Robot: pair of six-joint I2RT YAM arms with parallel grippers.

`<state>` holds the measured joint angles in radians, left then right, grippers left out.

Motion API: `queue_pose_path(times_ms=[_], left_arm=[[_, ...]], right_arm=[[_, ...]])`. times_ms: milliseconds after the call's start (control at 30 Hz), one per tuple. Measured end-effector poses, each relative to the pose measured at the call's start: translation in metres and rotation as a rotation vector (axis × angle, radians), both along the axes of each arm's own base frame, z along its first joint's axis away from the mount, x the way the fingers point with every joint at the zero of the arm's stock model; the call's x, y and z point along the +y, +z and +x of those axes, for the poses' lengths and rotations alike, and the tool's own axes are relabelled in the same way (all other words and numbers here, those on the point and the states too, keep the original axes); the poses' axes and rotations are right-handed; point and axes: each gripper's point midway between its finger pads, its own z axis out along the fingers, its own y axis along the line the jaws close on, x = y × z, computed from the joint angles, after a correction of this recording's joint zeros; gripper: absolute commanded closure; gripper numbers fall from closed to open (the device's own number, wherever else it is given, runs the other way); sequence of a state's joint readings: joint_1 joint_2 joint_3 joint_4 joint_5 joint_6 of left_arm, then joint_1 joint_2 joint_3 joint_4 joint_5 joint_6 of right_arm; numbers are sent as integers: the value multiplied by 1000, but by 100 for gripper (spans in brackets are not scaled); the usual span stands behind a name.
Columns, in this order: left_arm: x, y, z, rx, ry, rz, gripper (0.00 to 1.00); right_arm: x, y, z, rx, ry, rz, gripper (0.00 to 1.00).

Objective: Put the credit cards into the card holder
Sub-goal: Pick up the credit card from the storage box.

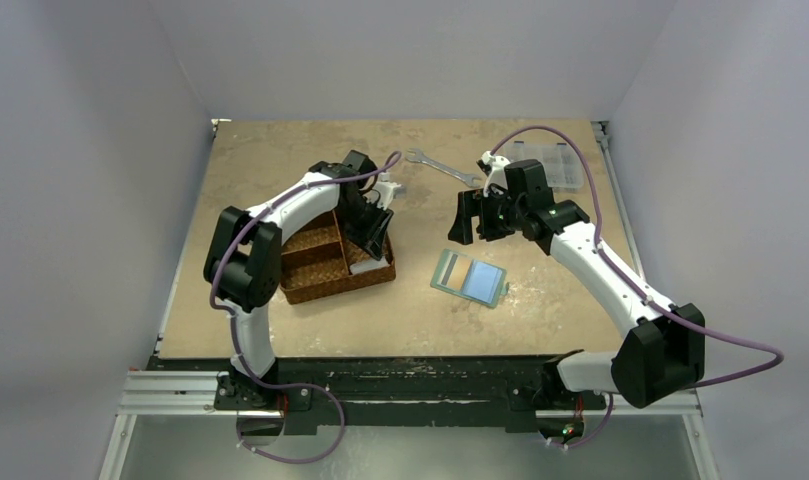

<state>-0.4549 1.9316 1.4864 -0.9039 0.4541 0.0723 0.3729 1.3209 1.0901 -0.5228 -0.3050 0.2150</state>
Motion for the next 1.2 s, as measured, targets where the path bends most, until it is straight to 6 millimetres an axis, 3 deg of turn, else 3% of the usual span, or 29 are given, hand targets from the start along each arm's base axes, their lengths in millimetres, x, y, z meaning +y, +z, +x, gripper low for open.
queue_pose_path(times_ms=[267,667,1033,1200], left_arm=[[2,2,3,-63,-11,67,83],[5,33,25,-231,11,111,100],[15,35,33,-281,34,179,100],[21,50,47,-349,76,217,100]], right_arm=[[0,0,0,0,0,0,18],[0,0,0,0,0,1,18],[0,0,-1,0,1,2,18],[0,3,-1,-9,2,7,18]])
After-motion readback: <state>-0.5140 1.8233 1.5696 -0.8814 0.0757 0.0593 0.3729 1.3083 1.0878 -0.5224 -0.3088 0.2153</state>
